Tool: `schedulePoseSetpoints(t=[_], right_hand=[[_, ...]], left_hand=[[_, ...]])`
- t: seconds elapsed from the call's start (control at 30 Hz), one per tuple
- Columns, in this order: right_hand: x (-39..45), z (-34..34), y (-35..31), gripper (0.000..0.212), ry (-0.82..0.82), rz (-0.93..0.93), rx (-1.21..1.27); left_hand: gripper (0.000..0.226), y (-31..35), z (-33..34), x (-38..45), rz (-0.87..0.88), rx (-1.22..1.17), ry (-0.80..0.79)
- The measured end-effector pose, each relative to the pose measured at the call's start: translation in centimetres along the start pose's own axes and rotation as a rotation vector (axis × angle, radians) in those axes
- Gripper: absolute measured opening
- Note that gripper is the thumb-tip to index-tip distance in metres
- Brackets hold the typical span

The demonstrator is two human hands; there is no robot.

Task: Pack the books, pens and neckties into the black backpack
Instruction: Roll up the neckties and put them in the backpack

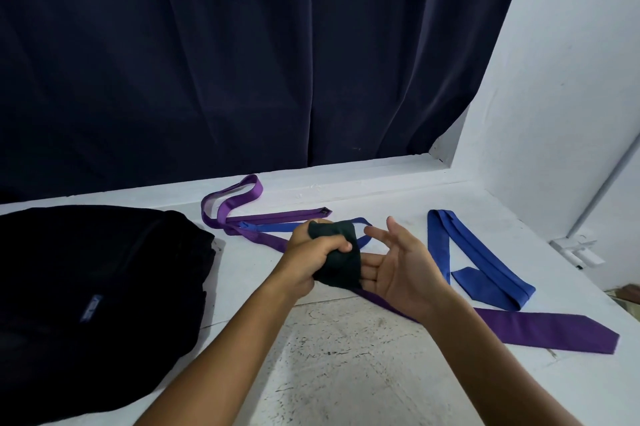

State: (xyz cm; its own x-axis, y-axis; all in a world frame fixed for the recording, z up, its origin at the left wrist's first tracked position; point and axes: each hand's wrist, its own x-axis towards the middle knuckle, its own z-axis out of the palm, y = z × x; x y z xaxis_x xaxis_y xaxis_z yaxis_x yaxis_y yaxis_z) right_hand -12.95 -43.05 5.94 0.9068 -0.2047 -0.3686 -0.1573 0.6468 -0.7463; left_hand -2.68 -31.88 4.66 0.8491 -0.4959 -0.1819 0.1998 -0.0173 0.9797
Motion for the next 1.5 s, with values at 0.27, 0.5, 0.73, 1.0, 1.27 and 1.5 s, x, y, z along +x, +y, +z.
schedulePoseSetpoints(t=[0.27,0.5,0.73,1.0,1.27,1.5], right_hand=[[-0.1,1.2,2.8,0.008,0.277,-0.432,-0.080],[-0.3,1.5,4.3,0.012,0.298,-0.667,-0.065],[-0.2,0.3,3.8,0.021,0.342,-0.709,-0.176],[-0.3,0.5,4.1,0.025,0.204,-0.666,-0.124],[0.1,-0.2,4.4,0.032,0.143,-0.685,-0.301],[0.9,-0.8,3.8,0.052,0.107,-0.447,-0.028]], left_hand=[[0.024,-1.0,0.7,0.0,-0.067,-0.164,0.105],[0.023,-0.9,0.7,0.0,-0.100,-0.255,0.101],[0.024,-0.4,-0.1,0.3,-0.080,-0.301,0.096],[0.028,-0.6,-0.1,0.1,-0.061,-0.299,0.070],[0.033,-0.7,-0.7,0.1,-0.047,-0.313,0.086],[0.032,-1.2,-0.8,-0.1,-0.072,-0.312,0.152]])
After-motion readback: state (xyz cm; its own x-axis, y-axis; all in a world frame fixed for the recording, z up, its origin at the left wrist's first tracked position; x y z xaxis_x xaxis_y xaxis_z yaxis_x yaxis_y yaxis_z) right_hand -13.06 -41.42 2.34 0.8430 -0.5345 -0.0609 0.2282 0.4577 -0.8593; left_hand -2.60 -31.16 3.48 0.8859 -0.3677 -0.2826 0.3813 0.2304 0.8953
